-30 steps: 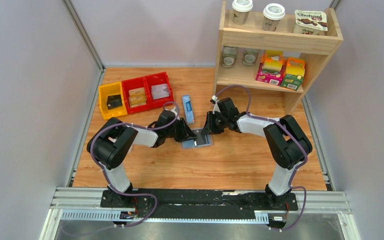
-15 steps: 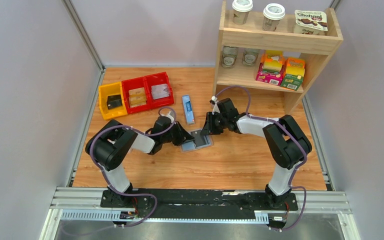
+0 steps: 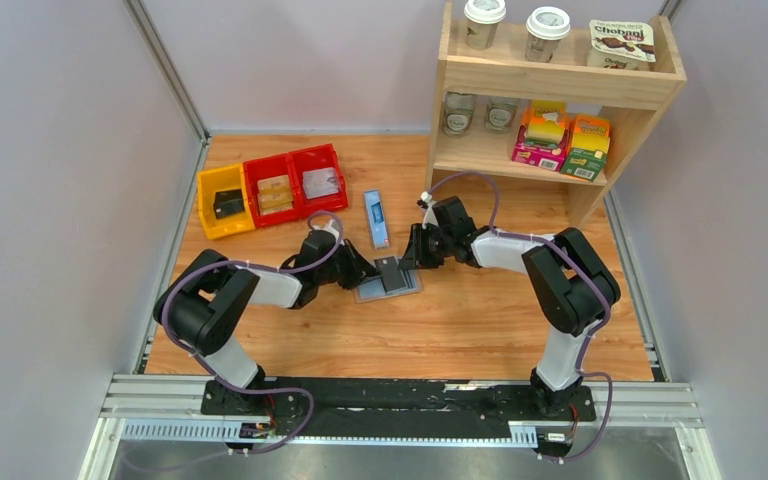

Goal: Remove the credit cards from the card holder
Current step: Remove the credit card from the card holder.

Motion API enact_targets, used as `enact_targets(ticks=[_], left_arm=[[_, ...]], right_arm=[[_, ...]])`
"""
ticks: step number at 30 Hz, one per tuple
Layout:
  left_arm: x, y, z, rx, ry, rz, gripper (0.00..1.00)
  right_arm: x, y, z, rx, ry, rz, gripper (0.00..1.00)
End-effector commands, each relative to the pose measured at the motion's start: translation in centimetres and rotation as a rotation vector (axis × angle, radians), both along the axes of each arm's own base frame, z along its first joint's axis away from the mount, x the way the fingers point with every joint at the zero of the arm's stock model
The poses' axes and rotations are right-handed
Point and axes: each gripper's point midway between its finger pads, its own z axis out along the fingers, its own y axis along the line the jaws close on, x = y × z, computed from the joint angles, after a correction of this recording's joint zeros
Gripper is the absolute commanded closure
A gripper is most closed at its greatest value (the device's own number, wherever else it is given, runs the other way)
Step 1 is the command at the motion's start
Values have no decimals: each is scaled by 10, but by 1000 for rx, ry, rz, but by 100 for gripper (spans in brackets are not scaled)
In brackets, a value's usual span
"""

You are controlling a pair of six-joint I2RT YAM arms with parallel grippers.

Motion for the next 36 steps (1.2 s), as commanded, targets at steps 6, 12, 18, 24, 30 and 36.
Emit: enact_targets(ticks=[6, 12, 18, 24, 30, 36], left_arm=[[-7, 11, -8, 58, 54, -15, 91], [-8, 12, -10, 100, 59, -54, 91], [-3, -1, 1, 51, 9, -108, 91], [-2, -6, 0, 47, 12, -127, 91], [-3, -8, -2, 46, 21, -137, 91], [-4, -6, -3, 51, 29, -132, 91]], right_arm=[[-16, -19, -39, -125, 72, -7, 76], [-13, -12, -20, -78, 42, 13, 75], [-3, 5, 27, 25, -30, 32, 69], [-3, 16, 46, 103, -50, 54, 73], [-7, 19, 32, 126, -18, 65, 81], [-12, 8, 5, 70, 18, 31, 91]])
